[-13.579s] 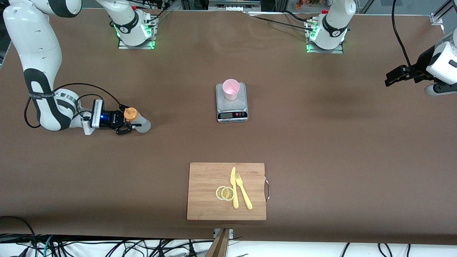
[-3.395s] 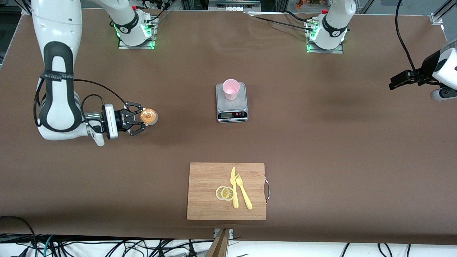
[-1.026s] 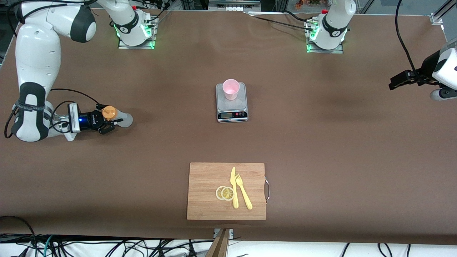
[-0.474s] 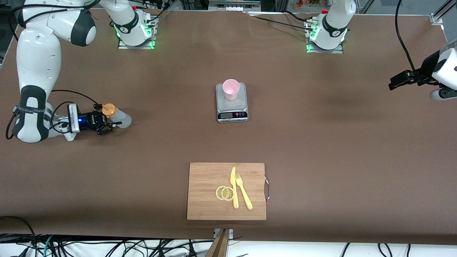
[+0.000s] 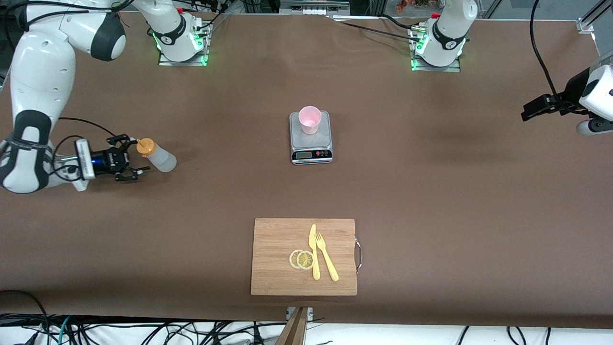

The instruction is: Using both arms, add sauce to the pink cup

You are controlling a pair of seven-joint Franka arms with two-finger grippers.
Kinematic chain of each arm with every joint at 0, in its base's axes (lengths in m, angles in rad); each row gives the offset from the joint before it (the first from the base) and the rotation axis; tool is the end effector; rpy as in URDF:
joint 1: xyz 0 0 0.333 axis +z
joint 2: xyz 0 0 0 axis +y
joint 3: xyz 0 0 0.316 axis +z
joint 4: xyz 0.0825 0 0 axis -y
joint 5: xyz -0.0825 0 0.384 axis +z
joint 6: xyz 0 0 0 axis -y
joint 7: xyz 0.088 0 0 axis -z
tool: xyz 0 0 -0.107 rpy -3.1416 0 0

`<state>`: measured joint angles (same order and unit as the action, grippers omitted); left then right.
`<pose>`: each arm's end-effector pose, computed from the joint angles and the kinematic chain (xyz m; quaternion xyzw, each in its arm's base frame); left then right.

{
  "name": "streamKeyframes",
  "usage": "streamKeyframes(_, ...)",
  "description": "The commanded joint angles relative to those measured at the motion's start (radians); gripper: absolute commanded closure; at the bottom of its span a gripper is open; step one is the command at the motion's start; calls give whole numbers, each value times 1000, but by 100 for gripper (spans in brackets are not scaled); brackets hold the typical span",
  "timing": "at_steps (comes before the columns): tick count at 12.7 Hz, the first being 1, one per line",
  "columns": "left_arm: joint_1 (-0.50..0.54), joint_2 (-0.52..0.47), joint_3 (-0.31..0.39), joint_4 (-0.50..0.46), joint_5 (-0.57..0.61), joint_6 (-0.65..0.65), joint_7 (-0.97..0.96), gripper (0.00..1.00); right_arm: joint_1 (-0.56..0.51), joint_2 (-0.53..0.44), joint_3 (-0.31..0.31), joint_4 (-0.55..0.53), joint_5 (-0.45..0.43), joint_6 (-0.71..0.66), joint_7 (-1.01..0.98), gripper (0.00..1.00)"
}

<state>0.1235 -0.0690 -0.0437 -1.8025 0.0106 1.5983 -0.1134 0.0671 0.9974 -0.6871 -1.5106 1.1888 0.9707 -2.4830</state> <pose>0.5239 0.0424 0.5552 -0.9931 -0.0959 0.0675 0.0079 0.5676 -0.1653 0.1567 -0.5486 -0.5644 -0.2796 0.5498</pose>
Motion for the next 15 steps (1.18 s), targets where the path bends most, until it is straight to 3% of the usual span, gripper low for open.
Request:
streamKeyframes(1,4,-3,-5,-1,14,6,14,0,8,-32,-54,87,-21,-56,168,0)
streamKeyframes(5,5,-2,-5,-6,14,8,14,0,121,-127,-150,145,-72,-49,477,0)
streamKeyframes(10,5,-2,-5,-6,14,12,14,0,307,-166,-411,248,-78,-55,798,0)
streamKeyframes(11,5,-2,-4,-6,14,12,17,0,379,-166,-480,247,-80,-41,818,0)
streamKeyframes(13,5,-3,-4,-6,14,12,17,0,544,-155,-677,218,-132,-21,828,0)
streamKeyframes(14,5,-3,-4,-6,14,11,17,0,556,-155,-715,222,-136,-23,831,0)
streamKeyframes(15,5,-3,-2,-6,14,11,29,0,574,-163,-707,219,-141,-6,858,0)
